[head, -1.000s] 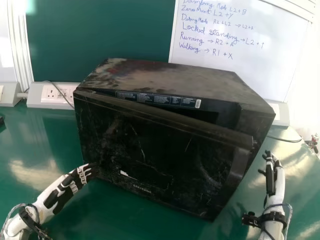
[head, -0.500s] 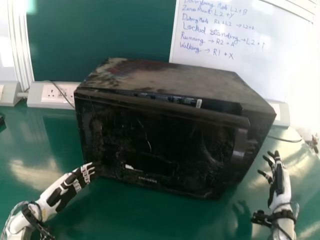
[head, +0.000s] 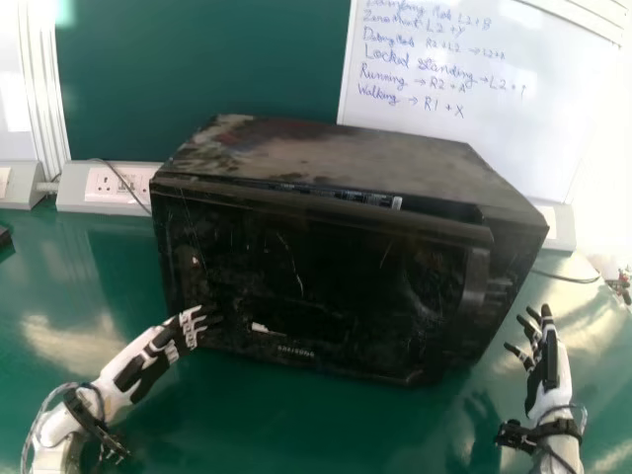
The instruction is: Put biscuit inside oven
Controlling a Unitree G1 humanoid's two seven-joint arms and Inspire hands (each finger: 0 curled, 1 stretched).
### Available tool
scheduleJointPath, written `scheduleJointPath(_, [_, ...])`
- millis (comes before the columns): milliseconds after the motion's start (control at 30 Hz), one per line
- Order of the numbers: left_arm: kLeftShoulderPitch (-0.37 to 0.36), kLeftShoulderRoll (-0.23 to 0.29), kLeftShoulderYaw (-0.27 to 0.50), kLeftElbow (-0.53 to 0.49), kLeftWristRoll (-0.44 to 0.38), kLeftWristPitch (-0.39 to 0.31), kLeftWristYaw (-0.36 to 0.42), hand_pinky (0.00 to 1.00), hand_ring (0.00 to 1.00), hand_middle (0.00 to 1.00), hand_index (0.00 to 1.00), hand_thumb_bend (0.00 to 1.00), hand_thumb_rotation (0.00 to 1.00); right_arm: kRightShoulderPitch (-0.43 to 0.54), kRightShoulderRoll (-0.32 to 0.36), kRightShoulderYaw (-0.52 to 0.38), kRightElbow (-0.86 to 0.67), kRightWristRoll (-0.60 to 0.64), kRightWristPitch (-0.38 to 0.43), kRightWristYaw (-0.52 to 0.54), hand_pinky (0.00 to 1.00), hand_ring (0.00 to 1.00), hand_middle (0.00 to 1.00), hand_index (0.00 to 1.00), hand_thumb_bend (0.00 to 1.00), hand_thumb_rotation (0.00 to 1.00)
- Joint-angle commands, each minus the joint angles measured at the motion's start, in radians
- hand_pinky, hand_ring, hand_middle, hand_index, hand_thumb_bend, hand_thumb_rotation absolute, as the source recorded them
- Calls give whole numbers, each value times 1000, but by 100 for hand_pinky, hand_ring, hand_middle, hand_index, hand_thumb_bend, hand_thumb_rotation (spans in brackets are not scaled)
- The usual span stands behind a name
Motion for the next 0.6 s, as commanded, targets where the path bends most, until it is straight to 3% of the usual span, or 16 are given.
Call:
scheduleJointPath(0, [0,-68,-33,47,5,-3,27,39,55,68,49,52,6,3,-4,-1,-10,2,-7,-1,74,83,86,91,70,100])
scheduleJointPath(100, [-25,-81,-43,57,19,2,43,38,57,78,49,52,8,6,-1,1,-19,5,-4,0,76,84,87,92,70,100])
scheduleJointPath(133, [-32,-85,-45,59,19,10,48,38,58,80,59,69,20,6,-1,2,-21,2,-3,-2,75,84,87,92,70,100])
scheduleJointPath(167, [-39,-90,-46,64,19,12,51,38,59,81,64,81,26,7,-1,3,-21,1,-5,-2,75,83,87,91,70,100])
scheduleJointPath(200, [-47,-94,-46,71,18,14,54,38,61,83,68,89,31,7,-1,4,-21,2,-6,0,75,84,87,91,70,100])
scheduleJointPath(267, [-62,-102,-43,86,14,14,58,38,63,86,72,95,33,8,0,4,-21,6,-8,4,76,84,87,92,69,100])
scheduleJointPath(567, [-77,-100,-35,107,13,11,71,39,66,85,75,100,40,20,9,6,-47,0,0,-13,75,83,86,90,68,100])
